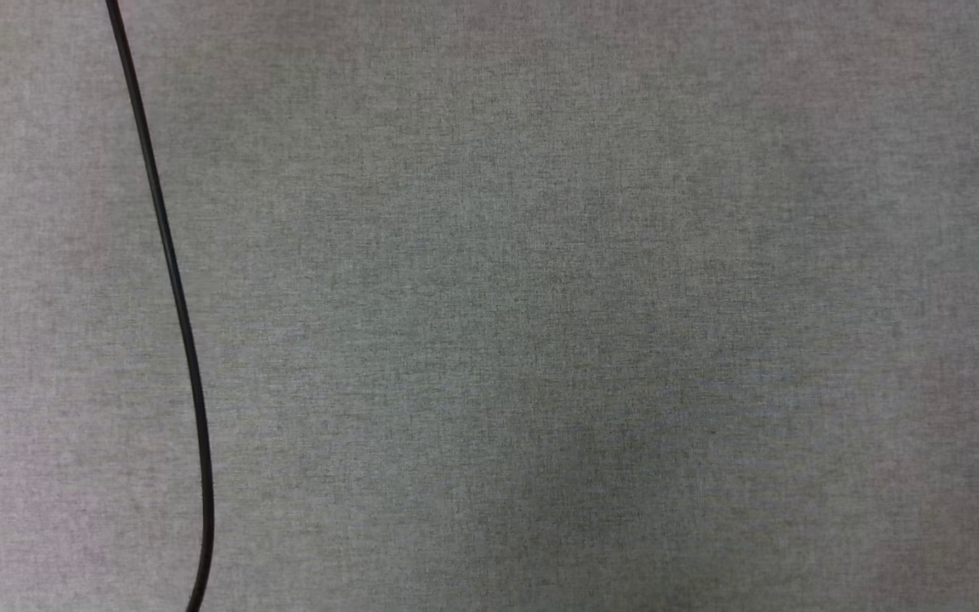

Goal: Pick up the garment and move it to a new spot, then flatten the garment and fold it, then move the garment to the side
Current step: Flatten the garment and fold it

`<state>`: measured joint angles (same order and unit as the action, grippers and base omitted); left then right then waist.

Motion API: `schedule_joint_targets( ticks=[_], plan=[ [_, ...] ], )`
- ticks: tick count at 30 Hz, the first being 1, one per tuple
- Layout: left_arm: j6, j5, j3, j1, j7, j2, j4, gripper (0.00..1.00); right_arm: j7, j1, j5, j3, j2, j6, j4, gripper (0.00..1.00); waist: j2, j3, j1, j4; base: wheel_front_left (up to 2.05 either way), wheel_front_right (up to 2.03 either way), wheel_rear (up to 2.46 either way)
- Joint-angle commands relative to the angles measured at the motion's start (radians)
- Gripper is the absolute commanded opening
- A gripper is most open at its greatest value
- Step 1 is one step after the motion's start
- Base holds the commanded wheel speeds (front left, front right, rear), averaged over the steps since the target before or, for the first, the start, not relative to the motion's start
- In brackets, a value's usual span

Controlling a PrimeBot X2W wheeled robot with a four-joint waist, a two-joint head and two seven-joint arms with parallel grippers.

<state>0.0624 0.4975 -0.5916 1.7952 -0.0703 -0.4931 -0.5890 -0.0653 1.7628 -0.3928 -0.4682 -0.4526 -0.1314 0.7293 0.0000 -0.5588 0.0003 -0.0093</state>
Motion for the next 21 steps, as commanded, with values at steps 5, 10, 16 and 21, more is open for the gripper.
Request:
schedule_joint_targets(
  ticks=[5,10,16,21],
  plan=[
    [-0.027,0.038,-0.002,-0.210,-0.047,-0.041,0.023,0.00,0.080,-0.155,-0.085,-0.103,0.034,0.001,0.072,0.00,0.0000,0.013,-0.0003,-0.002,0.00,0.00,0.00],
    [-0.053,0.065,-0.009,-0.411,-0.080,-0.075,0.076,0.00,0.129,-0.284,-0.154,-0.172,0.041,0.001,0.074,0.00,0.0000,0.049,-0.0003,0.001,0.00,0.00,0.00],
    [-0.130,0.120,-0.029,-0.750,-0.105,-0.116,0.205,0.00,0.176,-0.529,-0.266,-0.262,-0.010,0.001,0.008,0.00,0.0000,0.147,-0.0003,0.014,0.00,0.00,0.00],
    [-0.173,0.158,-0.041,-0.931,-0.108,-0.123,0.271,0.00,0.180,-0.663,-0.311,-0.304,-0.044,0.001,-0.037,0.00,0.0000,0.215,-0.0003,0.022,0.00,0.00,0.00]
  ],
)
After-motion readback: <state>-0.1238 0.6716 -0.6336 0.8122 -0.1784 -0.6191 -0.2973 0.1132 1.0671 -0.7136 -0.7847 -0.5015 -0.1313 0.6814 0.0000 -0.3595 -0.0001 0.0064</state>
